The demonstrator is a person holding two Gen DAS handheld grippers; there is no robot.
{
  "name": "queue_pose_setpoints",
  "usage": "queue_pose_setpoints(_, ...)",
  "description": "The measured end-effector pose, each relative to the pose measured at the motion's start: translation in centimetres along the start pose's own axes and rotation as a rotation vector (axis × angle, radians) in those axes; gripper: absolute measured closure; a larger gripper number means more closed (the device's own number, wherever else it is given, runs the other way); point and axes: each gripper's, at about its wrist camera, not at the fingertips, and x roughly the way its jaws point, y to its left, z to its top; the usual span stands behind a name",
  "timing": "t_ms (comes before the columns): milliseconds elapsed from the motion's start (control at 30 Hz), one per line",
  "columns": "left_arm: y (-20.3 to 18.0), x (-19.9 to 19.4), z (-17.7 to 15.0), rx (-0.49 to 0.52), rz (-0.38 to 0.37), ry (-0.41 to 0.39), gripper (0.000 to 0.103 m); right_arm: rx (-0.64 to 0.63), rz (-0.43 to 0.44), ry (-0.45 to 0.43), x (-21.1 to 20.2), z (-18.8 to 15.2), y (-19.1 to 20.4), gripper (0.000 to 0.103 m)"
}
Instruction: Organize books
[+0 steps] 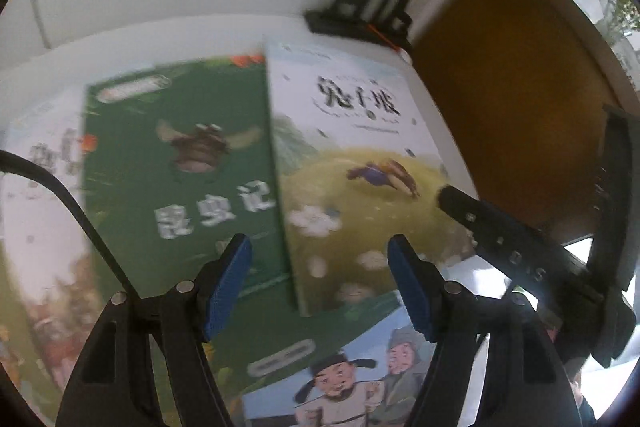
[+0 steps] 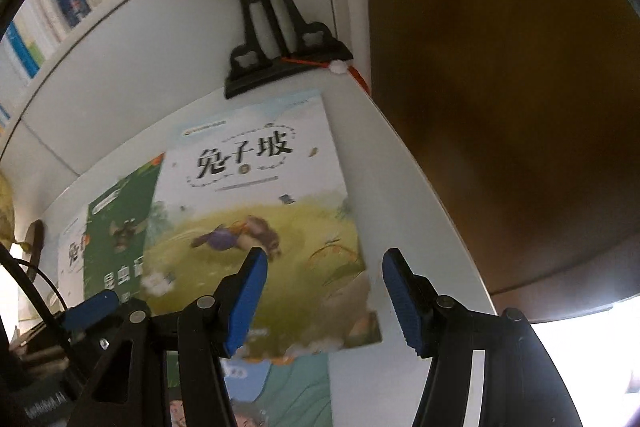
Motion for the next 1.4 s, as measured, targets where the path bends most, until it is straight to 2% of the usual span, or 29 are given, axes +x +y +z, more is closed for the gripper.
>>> queue_pose_setpoints(33, -0.2, 0.0, 0.0, 0.010, -0.010, -0.018, 0.034, 0.003, 0.011, 0.015, 0.4, 0.1, -0.1, 0.045)
queue_pose_setpoints(200, -0.3, 0.2, 0.2, 0.005, -0.098, 0.001, 0.036, 0.007, 0.068, 0.072, 1.4, -0.3, -0.1, 0.045)
queue_pose_setpoints(433, 0.2, -0.5, -0.5, 0.031, -0.154, 0.002, 0.036, -0.031, 0.065, 0.054, -0.5, -1.3, 1.1, 0.038)
queue_pose_setpoints(600, 1.6, -3.1, -4.5, 0.008, -0.138, 0.011, 0.036, -0.082, 0.116, 0.065, -2.8, -4.1, 3.2, 0.037)
queue_pose_setpoints(733, 4.0, -5.4, -9.2, -0.060, -0.127, 0.031, 0.036, -0.148, 0.154, 0.074, -4.7, -8.4, 5.6, 0.034)
queue_pose_setpoints(833, 5.4, -6.8, -11.8, -0.102, -0.139, 0.035, 0.036, -0.199, 0.173, 0.121, -5.1, -11.8, 7.0, 0.034)
queue_pose_setpoints(900, 6.1, -7.4, -12.8, -0.133, -0.149, 0.034, 0.036, -0.210, 0.192, 0.132, -5.1, -13.2, 7.2, 0.034)
queue_pose_setpoints(967, 6.8, -7.5, -12.9, -0.165, -0.097, 0.013, 0.036, -0.195, 0.186, 0.111, -5.3, -13.9, 7.0, 0.034)
queue_pose_setpoints(1033, 7.3, -7.4, -12.5, -0.193, -0.087, -0.007, 0.036, -0.184, 0.174, 0.087, -5.3, -13.8, 6.9, 0.036)
queue_pose_setpoints(1067, 7.4, -7.3, -12.2, -0.208, -0.085, -0.005, 0.038, -0.182, 0.180, 0.086, -5.4, -13.7, 6.9, 0.041)
queue_pose_setpoints(1167, 6.6, -6.5, -11.6, -0.191, -0.083, 0.029, 0.055, -0.193, 0.163, 0.103, -4.9, -13.2, 7.1, 0.052)
queue_pose_setpoints(1267, 5.6, -6.3, -11.7, -0.146, -0.056, 0.034, 0.060, -0.185, 0.164, 0.098, -5.0, -13.3, 7.0, 0.053)
queue_pose_setpoints(1333, 6.1, -7.1, -12.3, -0.175, -0.115, 0.010, 0.065, -0.168, 0.151, 0.088, -5.1, -13.6, 6.5, 0.053)
queue_pose_setpoints(1400, 7.0, -9.1, -12.5, -0.243, -0.275, -0.053, 0.066, -0.144, 0.161, 0.084, -5.2, -13.6, 6.1, 0.053)
